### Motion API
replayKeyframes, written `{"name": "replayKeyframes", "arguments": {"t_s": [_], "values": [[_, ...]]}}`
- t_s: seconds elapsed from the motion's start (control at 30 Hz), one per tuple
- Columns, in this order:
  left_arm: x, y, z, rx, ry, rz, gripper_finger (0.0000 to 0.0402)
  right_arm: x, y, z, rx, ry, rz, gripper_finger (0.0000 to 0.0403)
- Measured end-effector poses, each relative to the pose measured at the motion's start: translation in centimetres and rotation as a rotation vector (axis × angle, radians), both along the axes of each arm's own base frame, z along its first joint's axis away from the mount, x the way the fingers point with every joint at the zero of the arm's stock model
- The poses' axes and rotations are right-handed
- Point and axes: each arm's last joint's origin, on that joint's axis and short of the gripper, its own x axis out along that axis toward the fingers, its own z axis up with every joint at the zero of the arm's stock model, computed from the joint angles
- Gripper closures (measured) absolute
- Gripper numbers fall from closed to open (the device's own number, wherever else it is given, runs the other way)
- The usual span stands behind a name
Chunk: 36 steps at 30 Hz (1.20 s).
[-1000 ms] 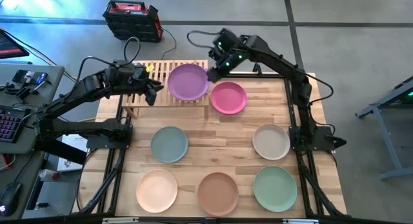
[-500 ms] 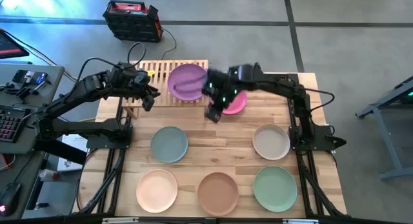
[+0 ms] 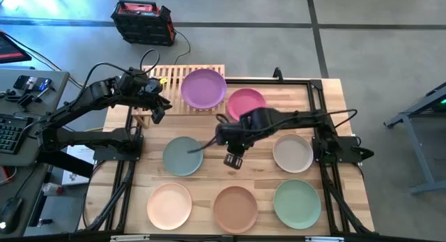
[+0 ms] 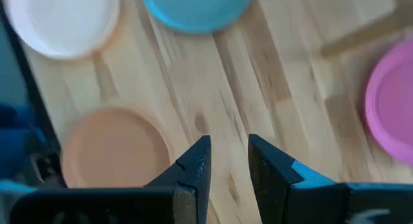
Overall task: Place and stack plates onto a shelf
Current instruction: Stack the pink plate on top of the violet plate on the shelf
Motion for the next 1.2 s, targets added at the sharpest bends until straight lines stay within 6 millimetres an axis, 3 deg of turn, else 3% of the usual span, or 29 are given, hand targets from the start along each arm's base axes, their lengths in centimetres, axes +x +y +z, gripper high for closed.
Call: {"name": "replayKeyframes", "arguments": {"t_s": [0.27,0.57,0.97,1.2], "values": [[0.1,0.1,-1.0,-0.016,0.029,0.0,0.0305,1.0,0.7,-2.2,-0.043,0.085,0.058,0.0322],[0.1,0.1,-1.2,-0.016,0.035,0.003,0.0305,1.1,-1.0,-2.2,-0.061,0.111,0.163,0.0325],[0.1,0.1,-1.2,-0.004,0.041,0.017,0.0305,1.4,-6.6,-2.2,-0.065,0.111,0.269,0.0325],[0.1,0.2,-1.2,0.017,0.052,0.041,0.0305,0.2,-10.2,-0.6,-0.069,0.066,0.259,0.0325]]}}
